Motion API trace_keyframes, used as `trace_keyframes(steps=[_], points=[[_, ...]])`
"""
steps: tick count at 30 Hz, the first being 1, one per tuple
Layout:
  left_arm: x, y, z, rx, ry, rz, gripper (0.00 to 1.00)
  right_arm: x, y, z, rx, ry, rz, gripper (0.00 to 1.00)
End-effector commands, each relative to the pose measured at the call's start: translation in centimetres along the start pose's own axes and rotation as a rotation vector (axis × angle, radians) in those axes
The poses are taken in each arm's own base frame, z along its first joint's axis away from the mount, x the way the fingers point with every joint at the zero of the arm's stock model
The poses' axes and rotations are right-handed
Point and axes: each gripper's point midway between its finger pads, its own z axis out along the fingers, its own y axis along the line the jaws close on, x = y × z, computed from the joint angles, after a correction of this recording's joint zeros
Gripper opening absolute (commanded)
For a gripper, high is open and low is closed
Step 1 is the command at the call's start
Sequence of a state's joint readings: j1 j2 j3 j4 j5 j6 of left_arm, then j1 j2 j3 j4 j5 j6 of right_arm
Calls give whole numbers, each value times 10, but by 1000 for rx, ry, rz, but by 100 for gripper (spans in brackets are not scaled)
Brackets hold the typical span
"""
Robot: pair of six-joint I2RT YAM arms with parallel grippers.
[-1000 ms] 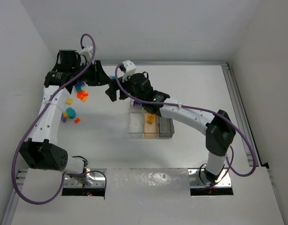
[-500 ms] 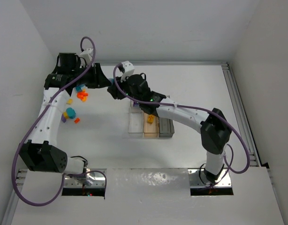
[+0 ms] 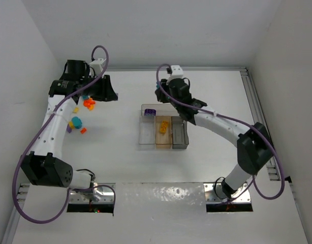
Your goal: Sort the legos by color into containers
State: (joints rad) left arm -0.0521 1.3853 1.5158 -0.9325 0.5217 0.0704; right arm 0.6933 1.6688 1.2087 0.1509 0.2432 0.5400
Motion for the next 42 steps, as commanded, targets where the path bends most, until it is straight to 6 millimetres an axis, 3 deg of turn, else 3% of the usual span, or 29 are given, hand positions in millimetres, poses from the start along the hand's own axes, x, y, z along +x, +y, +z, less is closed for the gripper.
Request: trace_keyframes(steps=[1, 4, 5, 6, 7, 8, 9, 10, 13, 14, 15, 16, 20, 22, 24, 28, 30, 31, 36, 39, 42], points=[[5, 9, 13, -50, 27, 60, 0, -33, -11, -30, 41, -80, -77, 0], [13, 4, 43, -44, 96, 107, 0, -26, -28, -51, 88, -66, -120, 0], [17, -19, 58, -5, 122, 165, 0, -23, -33, -57, 102, -67, -125, 0], [16, -26, 69, -19, 126, 214, 0, -7, -44, -62, 125, -42, -137, 0], [23, -31, 87, -17, 163, 251, 0, -12, -47, -74, 133, -63, -133, 0], [28, -55, 101, 13, 176, 314, 0, -9, -53, -80, 151, -63, -135, 0], [29, -57, 119, 10, 181, 339, 0, 6, -62, -85, 170, -36, -140, 0], [30, -64, 130, 23, 179, 346, 0, 3, -64, -95, 170, -50, -129, 0], [26, -58, 168, 13, 177, 343, 0, 23, -77, -111, 196, -10, -132, 0], [15, -59, 176, 0, 151, 353, 0, 27, -83, -119, 208, -12, -125, 0], [21, -54, 194, -6, 179, 349, 0, 30, -86, -123, 218, -8, -123, 0], [11, -59, 199, 1, 160, 356, 0, 32, -87, -126, 217, -10, -119, 0], [19, -65, 237, 19, 200, 377, 9, 47, -98, -141, 238, 18, -119, 0], [21, -68, 244, 17, 205, 393, 13, 48, -100, -143, 243, 24, -119, 0], [31, -65, 253, 19, 233, 395, 30, 45, -100, -145, 241, 20, -129, 0], [41, -59, 255, 7, 268, 406, 52, 43, -89, -142, 187, 51, -176, 0], [43, -57, 254, 5, 278, 416, 57, 42, -82, -137, 161, 78, -185, 0], [41, -57, 252, 2, 274, 416, 65, 50, -81, -134, 160, 113, -194, 0], [26, -64, 241, 0, 240, 424, 68, 51, -53, -125, 66, 124, -142, 0], [0, -76, 223, 2, 198, 420, 68, 55, -32, -122, -3, 128, -159, 0], [-29, -81, 193, -30, 133, 450, 72, 57, -29, -121, -5, 132, -113, 0]])
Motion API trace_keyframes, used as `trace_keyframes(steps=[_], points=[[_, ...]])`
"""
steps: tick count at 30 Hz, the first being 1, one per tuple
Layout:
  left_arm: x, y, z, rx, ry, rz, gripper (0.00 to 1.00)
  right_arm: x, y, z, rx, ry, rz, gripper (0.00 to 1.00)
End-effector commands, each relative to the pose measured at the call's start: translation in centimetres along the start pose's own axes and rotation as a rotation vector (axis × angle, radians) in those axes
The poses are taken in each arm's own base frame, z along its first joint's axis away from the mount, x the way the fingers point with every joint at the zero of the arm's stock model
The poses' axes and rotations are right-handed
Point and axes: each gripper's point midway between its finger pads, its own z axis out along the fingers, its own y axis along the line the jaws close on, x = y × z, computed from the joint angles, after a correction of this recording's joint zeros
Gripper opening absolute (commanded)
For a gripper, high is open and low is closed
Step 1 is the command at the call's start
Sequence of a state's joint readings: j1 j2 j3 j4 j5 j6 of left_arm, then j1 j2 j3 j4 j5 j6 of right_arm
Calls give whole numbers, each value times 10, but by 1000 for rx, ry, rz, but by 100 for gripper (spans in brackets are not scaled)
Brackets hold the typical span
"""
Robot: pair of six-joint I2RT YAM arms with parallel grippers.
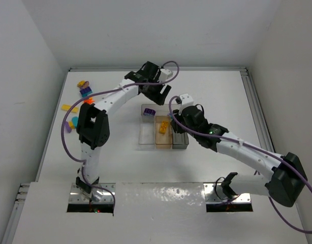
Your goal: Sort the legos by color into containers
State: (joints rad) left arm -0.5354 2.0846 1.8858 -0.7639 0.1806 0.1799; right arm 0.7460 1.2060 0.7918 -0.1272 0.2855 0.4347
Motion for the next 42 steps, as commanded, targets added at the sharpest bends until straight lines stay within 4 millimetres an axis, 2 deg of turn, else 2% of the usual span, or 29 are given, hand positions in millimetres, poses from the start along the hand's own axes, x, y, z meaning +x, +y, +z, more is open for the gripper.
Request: trace_keyframes(steps=[1, 2, 3, 5, 6, 7, 9, 10, 12, 13, 14, 15, 17, 18, 20, 21, 22, 23, 24, 26, 29, 33, 36, 37, 38, 39, 41, 42], points=[[-43, 5, -70, -70, -143, 42, 73, -30, 21, -3, -71, -85, 62, 0], [-39, 13, -78, -106, -135, 37, 74, -23, 19, -3, -70, -75, 45, 0], [-42, 16, -95, -127, -157, 36, 75, -15, 16, -2, -63, -49, 22, 0], [-25, 37, -108, -164, -130, -8, 77, -7, 5, -1, 0, 4, -3, 0], [-23, 43, -120, -180, -141, -24, 78, 13, -5, 1, 47, 96, -22, 0], [-9, 64, -126, -213, -118, -68, 79, 18, -8, 3, 70, 126, -20, 0], [9, 86, -142, -268, -93, -119, 80, 31, -10, 7, 89, 186, -19, 4], [27, 109, -153, -327, -63, -166, 80, 36, -12, 9, 104, 196, -4, 6], [48, 130, -163, -397, -23, -205, 82, 38, -16, 13, 135, 193, 15, 8], [69, 147, -169, -450, 19, -242, 82, 39, -20, 17, 159, 193, 24, 12], [75, 153, -176, -473, 22, -258, 83, 37, -23, 19, 170, 188, 29, 14], [93, 165, -179, -493, 49, -296, 83, 35, -24, 21, 181, 181, 31, 16], [108, 174, -187, -512, 62, -335, 85, 35, -29, 25, 210, 177, 32, 21], [125, 183, -190, -529, 84, -377, 85, 36, -29, 26, 211, 175, 34, 23], [140, 192, -196, -549, 99, -416, 88, 40, -30, 29, 211, 184, 25, 38], [147, 194, -197, -551, 111, -429, 89, 41, -28, 30, 203, 190, 24, 42], [162, 202, -201, -565, 131, -465, 89, 43, -29, 31, 205, 196, 20, 45], [169, 204, -204, -576, 138, -478, 90, 44, -29, 31, 205, 202, 18, 56], [181, 208, -205, -587, 160, -494, 91, 44, -29, 31, 209, 206, 15, 61], [191, 212, -209, -617, 177, -510, 93, 42, -30, 31, 213, 204, 13, 69], [212, 218, -214, -645, 214, -551, 93, 32, -29, 29, 211, 186, 4, 71], [258, 244, -229, -725, 261, -667, 89, 7, -19, 25, 159, 141, -30, 72], [281, 255, -231, -703, 299, -749, 64, -7, -7, 21, 93, 120, -41, 71], [284, 255, -226, -673, 302, -764, 53, -9, -2, 20, 66, 119, -41, 70], [287, 255, -226, -667, 303, -782, 52, -11, 0, 20, 51, 114, -43, 70], [288, 256, -225, -664, 299, -793, 52, -12, 2, 19, 37, 116, -53, 70], [299, 258, -226, -675, 297, -834, 69, -15, 8, 17, 10, 118, -67, 69], [303, 260, -227, -673, 289, -835, 71, -16, 9, 17, 1, 119, -83, 69]])
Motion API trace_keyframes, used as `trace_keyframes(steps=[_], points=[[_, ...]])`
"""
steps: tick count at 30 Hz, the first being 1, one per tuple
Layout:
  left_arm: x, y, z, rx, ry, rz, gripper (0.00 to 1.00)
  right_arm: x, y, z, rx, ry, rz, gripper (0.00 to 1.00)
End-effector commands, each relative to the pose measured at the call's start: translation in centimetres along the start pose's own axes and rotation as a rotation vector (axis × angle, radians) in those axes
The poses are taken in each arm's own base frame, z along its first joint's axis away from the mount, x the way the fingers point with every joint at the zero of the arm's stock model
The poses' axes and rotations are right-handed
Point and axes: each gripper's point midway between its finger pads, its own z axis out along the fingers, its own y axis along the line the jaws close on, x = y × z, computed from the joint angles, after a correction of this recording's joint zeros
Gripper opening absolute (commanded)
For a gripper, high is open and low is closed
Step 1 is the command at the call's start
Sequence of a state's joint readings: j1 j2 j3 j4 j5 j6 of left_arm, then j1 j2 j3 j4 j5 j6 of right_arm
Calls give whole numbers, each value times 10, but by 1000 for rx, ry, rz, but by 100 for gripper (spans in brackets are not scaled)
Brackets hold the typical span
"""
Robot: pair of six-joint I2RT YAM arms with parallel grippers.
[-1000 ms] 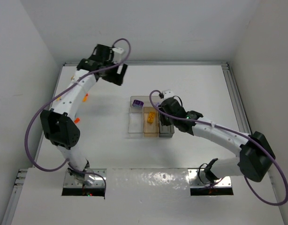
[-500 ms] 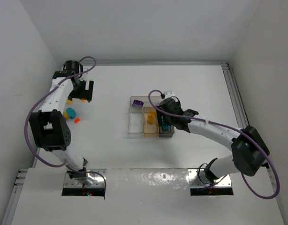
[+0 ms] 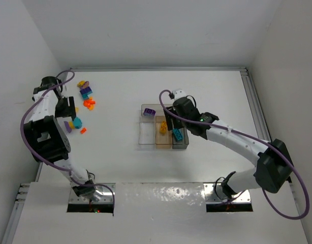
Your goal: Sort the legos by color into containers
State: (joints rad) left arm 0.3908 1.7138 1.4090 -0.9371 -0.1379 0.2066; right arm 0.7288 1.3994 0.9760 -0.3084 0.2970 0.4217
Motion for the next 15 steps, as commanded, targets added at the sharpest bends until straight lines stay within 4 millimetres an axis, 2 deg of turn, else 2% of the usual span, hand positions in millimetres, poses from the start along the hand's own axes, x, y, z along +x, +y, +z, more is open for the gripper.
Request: trace_keyframes(steps=[1, 2, 3, 4, 5, 6, 7, 9, 11, 12, 13, 14, 15], points=[[-8, 3, 3, 44, -47, -15, 72, -26, 15, -13, -84, -56, -47, 70], [-10, 13, 4, 52, -64, 70, 71, -27, 17, -13, -101, -57, -64, 70], [-10, 13, 4, 79, -76, 148, 71, -29, 19, -14, -110, -59, -75, 70], [-6, 18, 7, 81, -73, 324, 71, -29, 19, -14, -115, -58, -83, 71], [-6, 21, 8, 76, -84, 415, 74, -32, 21, -15, -123, -62, -94, 71], [3, 24, 11, 77, -81, 612, 76, -31, 21, -14, -122, -54, -104, 72], [7, 26, 14, 76, -81, 704, 78, -31, 22, -14, -130, -50, -114, 72], [-2, 32, 17, 37, -123, 852, 83, -34, 26, -12, -144, -42, -123, 73], [-13, 32, 25, 44, -132, 895, 87, -41, 32, -13, -163, -43, -118, 73], [-31, 31, 19, 52, -172, 915, 88, -38, 34, -10, -166, -25, -109, 73], [-37, 28, 20, 80, -177, 927, 89, -39, 36, -9, -170, -19, -109, 73], [-32, 19, 33, 153, -141, 934, 89, -44, 41, -11, -186, -27, -110, 73], [-47, 20, 28, 151, -169, 933, 90, -42, 43, -11, -188, -12, -115, 73]])
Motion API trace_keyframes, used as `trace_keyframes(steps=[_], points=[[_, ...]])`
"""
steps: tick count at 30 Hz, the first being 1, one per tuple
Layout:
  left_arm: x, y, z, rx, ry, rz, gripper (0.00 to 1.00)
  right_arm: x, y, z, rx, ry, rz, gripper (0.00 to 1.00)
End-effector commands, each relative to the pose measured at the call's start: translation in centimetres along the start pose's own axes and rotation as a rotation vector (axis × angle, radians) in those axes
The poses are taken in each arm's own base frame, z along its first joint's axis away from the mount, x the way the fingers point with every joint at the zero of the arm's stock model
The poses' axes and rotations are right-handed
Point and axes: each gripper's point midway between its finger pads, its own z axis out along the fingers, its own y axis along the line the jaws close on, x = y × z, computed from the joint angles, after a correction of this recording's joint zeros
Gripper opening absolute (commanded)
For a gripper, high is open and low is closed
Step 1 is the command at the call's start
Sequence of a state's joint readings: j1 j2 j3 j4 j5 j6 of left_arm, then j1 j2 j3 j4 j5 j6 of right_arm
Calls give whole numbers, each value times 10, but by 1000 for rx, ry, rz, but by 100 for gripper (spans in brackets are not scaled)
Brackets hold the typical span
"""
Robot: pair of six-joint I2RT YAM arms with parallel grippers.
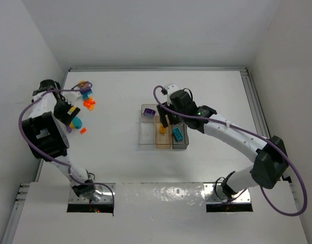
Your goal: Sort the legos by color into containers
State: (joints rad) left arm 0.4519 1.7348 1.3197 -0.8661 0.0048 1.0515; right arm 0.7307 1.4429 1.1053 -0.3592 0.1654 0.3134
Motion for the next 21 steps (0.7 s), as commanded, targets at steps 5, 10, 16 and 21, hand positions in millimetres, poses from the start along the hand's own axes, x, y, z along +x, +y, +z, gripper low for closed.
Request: trace_keyframes(steps=[5, 10, 16, 21], points=[[-45, 30, 24, 75, -120, 177, 90, -16, 20, -3, -49, 16, -32, 73], [-25, 12, 37, 157, -46, 235, 94, -14, 15, -8, -21, 19, -38, 74], [-13, 14, 59, 149, 11, 274, 96, -9, 14, -10, -8, 39, -31, 74], [-9, 15, 74, 169, 50, 251, 92, -8, 14, -11, 1, 41, -27, 74]])
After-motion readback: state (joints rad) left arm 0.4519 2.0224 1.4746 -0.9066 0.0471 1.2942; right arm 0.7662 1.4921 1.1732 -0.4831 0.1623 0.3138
